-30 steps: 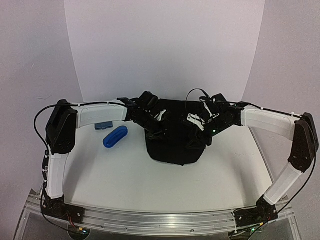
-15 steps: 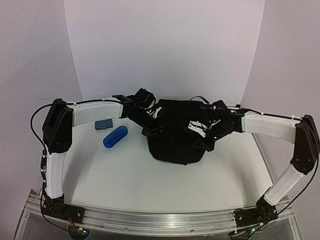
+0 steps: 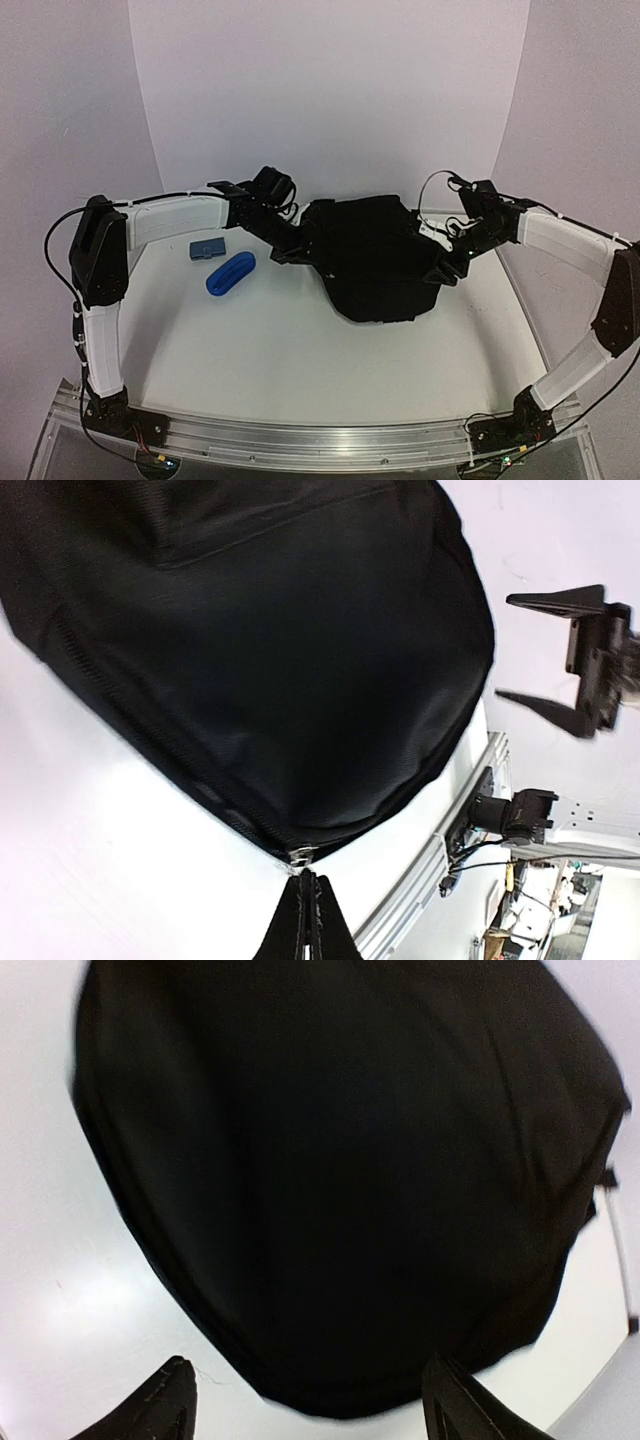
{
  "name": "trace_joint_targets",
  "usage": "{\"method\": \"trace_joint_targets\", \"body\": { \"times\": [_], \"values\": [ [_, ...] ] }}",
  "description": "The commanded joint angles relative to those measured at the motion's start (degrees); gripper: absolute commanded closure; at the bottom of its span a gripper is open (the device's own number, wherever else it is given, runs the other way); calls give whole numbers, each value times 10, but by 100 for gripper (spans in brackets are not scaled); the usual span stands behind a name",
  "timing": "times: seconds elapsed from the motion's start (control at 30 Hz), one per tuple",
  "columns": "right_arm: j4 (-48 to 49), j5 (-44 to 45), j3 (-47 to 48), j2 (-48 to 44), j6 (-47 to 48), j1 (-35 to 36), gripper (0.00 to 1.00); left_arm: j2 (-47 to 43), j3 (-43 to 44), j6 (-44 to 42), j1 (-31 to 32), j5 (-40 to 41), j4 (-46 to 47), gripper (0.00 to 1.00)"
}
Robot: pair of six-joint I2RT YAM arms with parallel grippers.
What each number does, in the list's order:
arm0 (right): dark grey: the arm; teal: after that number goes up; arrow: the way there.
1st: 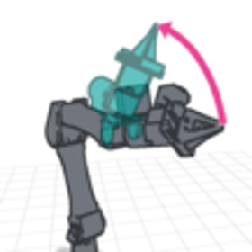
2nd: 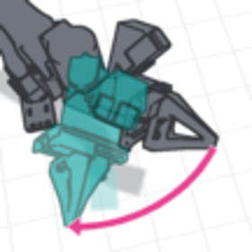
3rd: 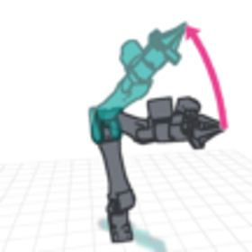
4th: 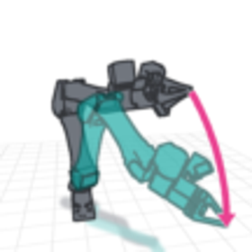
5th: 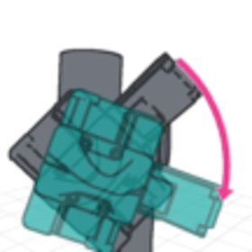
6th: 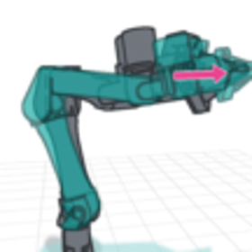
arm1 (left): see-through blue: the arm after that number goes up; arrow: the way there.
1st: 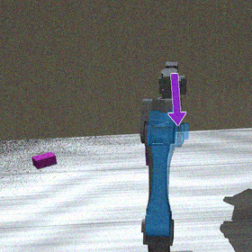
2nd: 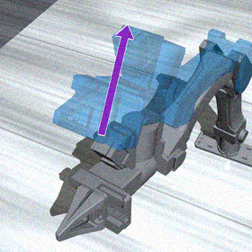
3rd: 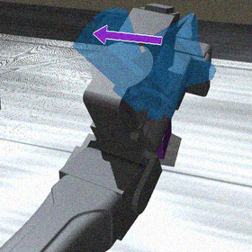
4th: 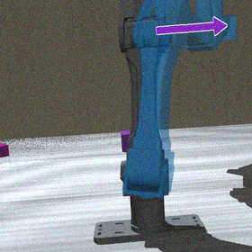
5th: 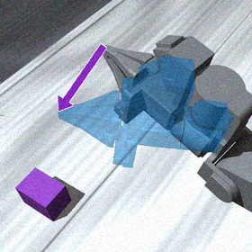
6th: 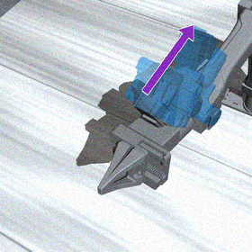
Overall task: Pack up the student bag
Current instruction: Zip the student bag at the center of the board.
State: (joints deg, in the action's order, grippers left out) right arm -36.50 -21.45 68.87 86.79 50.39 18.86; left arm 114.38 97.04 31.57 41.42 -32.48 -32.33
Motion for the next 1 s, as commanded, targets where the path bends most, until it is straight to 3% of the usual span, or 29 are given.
{"method": "trace_joint_targets", "body": {
  "times": [0.0, 0.17, 0.43, 0.5, 0.6, 0.67, 0.97],
  "values": [
    [33, -40, 51, 4, -77, 90, 22, 10, 41, 10, 4, -22, 18, 100],
    [89, -30, 67, 46, -140, 162, 25, 4, 38, 9, 3, -14, 22, 100],
    [137, -27, 83, 124, -158, 198, 42, 3, 34, 18, -5, -6, 21, 100],
    [140, -28, 80, 130, -157, 201, 54, 3, 32, 23, -7, -6, 26, 100],
    [142, -23, 68, 130, -150, 206, 89, 2, 29, 30, -14, -3, 28, 100],
    [141, -20, 55, 117, -147, 206, 100, 3, 25, 35, -22, -1, 29, 100],
    [102, -19, -37, 15, -118, 212, 100, 26, 31, 36, -70, 30, 19, 100]
  ]
}}
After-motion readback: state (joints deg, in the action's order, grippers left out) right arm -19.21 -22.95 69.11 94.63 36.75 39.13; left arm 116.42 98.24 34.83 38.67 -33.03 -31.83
